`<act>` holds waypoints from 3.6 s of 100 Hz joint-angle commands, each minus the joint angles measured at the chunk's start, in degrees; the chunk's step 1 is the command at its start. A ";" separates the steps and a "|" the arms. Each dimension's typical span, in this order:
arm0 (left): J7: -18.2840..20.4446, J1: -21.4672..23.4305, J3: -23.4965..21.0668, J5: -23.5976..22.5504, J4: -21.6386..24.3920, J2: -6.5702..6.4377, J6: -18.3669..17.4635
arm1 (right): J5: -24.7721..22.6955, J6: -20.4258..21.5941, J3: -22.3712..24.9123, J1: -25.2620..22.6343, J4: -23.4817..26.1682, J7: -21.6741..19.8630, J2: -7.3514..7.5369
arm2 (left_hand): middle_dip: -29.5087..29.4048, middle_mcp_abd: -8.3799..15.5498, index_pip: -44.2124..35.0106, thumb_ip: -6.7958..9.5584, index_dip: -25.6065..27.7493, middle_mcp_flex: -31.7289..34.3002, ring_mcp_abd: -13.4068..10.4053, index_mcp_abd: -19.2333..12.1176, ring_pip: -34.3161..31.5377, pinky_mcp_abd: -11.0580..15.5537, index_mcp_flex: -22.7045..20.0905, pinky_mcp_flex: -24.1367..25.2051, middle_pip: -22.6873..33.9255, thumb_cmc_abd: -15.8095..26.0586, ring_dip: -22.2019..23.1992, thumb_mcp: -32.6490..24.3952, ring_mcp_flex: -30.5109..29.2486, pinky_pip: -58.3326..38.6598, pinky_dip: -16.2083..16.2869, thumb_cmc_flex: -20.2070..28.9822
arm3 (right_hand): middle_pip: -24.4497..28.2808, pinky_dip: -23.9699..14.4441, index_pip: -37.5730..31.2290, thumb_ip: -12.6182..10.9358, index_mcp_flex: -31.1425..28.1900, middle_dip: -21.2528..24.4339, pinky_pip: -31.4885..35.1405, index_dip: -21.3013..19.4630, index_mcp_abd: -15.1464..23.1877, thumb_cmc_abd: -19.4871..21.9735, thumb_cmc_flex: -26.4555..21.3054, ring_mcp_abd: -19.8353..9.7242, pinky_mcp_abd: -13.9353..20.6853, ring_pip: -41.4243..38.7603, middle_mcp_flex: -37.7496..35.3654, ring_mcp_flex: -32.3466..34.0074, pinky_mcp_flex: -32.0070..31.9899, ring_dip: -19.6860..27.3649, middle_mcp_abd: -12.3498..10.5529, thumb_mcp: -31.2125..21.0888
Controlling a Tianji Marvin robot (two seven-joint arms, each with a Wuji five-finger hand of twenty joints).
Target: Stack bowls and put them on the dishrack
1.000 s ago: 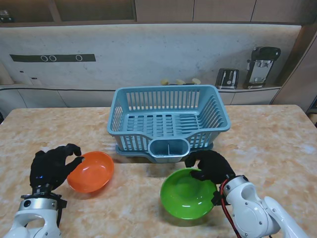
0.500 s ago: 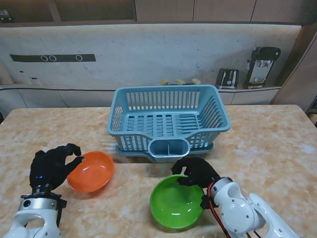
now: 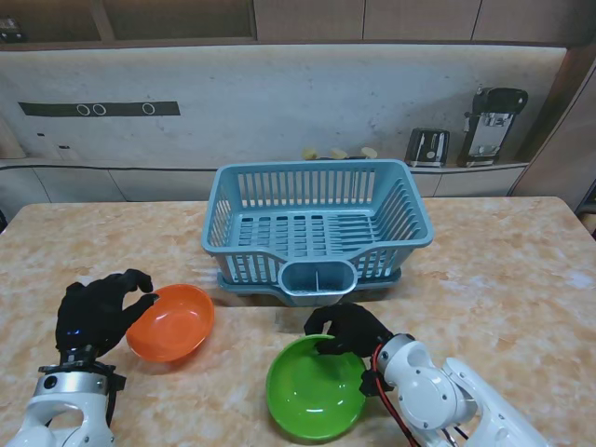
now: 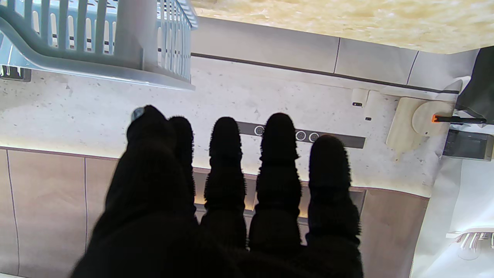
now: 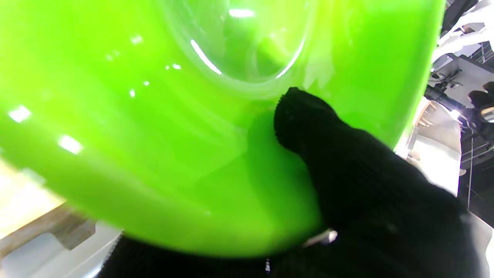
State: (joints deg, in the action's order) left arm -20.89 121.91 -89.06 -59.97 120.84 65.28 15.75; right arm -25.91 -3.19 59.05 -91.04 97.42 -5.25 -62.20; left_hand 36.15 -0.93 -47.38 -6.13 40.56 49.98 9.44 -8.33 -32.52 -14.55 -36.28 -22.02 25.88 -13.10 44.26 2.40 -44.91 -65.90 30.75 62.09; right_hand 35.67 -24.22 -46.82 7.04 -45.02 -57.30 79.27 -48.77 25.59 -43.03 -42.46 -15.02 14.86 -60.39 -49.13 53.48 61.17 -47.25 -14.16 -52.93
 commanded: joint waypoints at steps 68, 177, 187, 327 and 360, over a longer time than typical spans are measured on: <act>0.28 0.53 -0.17 0.13 0.40 0.19 -0.51 | -0.56 -4.63 -4.58 4.50 -3.01 -4.56 -0.22 | 0.21 0.22 0.64 0.22 0.33 0.01 0.63 -0.93 0.33 -0.87 -0.64 0.74 -1.18 2.73 -0.25 0.67 0.18 0.36 0.37 0.21 | -2.20 4.98 -2.05 -4.18 4.00 3.32 -6.55 6.34 1.24 12.28 0.95 -0.59 -2.28 5.30 2.50 -0.84 -1.46 2.86 1.78 6.20; 0.24 0.50 -0.17 0.09 0.36 0.18 -0.59 | -4.69 -11.45 -2.07 3.57 1.58 -13.48 2.08 | 0.23 0.17 0.57 0.22 0.37 0.09 0.59 -0.90 0.31 -0.89 -0.72 0.67 -1.16 2.72 -0.24 0.67 0.12 0.32 0.39 0.21 | -17.18 2.30 20.44 -9.42 12.43 31.50 -17.94 13.98 -15.16 26.31 20.72 12.29 -21.14 38.66 13.87 -14.94 -31.78 24.57 7.85 19.26; 0.28 0.52 -0.19 0.08 0.38 0.18 -0.60 | -5.85 -12.15 -0.77 2.40 3.06 -15.04 2.52 | 0.22 0.15 0.59 0.21 0.35 0.07 0.65 -0.96 0.31 -0.97 -0.70 0.68 -1.18 2.72 -0.24 0.68 0.13 0.31 0.40 0.20 | -18.64 2.68 22.27 -9.38 13.82 32.82 -18.17 14.71 -16.37 26.53 21.46 12.82 -21.71 40.16 14.63 -15.86 -33.43 25.19 8.47 19.34; 7.42 -1.72 -3.90 7.63 -3.11 0.19 -0.73 | -20.23 -17.20 19.70 -18.32 18.06 -11.93 1.85 | -12.26 -1.71 21.37 2.99 -9.31 -14.88 -1.67 8.05 16.82 5.44 7.13 6.65 -13.53 3.32 -15.14 -0.97 10.91 15.50 -6.45 -7.11 | -20.37 2.97 23.48 -9.11 12.78 34.45 -19.95 16.44 -15.82 26.10 21.89 13.68 -21.44 42.37 12.12 -15.21 -36.52 25.37 8.63 18.83; 12.81 -4.73 -3.89 9.57 -6.96 -0.41 3.09 | -20.32 -17.17 19.29 -17.85 17.77 -12.29 1.93 | -17.83 -6.16 34.48 3.07 -18.57 -26.15 -1.68 16.81 23.46 9.90 11.57 16.56 -19.01 -0.10 -23.52 -1.15 24.37 30.77 -12.66 -12.07 | -20.64 2.78 23.56 -9.09 13.30 34.21 -20.20 16.45 -15.58 26.03 22.02 13.62 -21.29 42.48 12.17 -15.22 -36.60 25.26 8.58 18.74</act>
State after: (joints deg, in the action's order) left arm -9.85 117.67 -93.11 -51.16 114.76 64.98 17.77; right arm -46.13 -20.32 78.63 -108.57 115.08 -16.45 -60.00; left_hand 20.09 -6.11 -15.66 -4.49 23.70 27.28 8.24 6.64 -10.07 -6.48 -27.12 -7.44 7.72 -12.55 22.24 2.26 -23.45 -37.87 19.52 51.83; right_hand 15.24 -21.37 -22.84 -0.76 -31.26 -22.90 59.31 -31.75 8.59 -17.55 -21.68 -1.49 -6.64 -18.36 -36.29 37.72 25.09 -22.79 -4.52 -34.35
